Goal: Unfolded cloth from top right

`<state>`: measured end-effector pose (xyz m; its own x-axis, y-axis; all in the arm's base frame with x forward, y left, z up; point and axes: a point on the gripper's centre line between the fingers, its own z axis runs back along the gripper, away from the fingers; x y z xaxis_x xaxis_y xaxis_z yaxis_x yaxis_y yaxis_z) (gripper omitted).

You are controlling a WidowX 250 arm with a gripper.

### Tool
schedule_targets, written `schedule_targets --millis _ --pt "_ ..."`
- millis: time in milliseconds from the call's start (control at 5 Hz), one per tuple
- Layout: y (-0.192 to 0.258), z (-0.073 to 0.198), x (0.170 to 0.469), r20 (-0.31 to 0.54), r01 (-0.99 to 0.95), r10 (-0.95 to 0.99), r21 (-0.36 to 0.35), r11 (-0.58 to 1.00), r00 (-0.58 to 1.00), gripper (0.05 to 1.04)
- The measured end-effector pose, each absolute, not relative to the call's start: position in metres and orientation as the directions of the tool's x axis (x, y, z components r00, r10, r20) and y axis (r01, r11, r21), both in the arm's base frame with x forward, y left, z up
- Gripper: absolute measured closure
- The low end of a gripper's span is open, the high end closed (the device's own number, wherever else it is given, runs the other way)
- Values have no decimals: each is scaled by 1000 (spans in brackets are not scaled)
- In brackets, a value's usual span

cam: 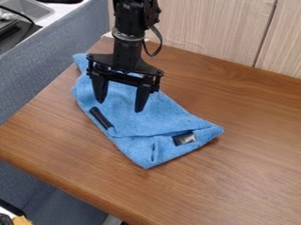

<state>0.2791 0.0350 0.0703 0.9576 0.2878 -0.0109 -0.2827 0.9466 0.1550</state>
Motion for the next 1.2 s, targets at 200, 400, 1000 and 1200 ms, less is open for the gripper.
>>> schedule_targets --millis 200,400,1000,1200 --pt "35 63 276 -37 -280 289 162 946 957 84" --pt "44 56 262 -59 -297 312 179 938 948 84" --pt "78 59 241 -39 -422 434 167 891 900 84" --pt "79 54 241 -48 -429 442 172 887 896 84"
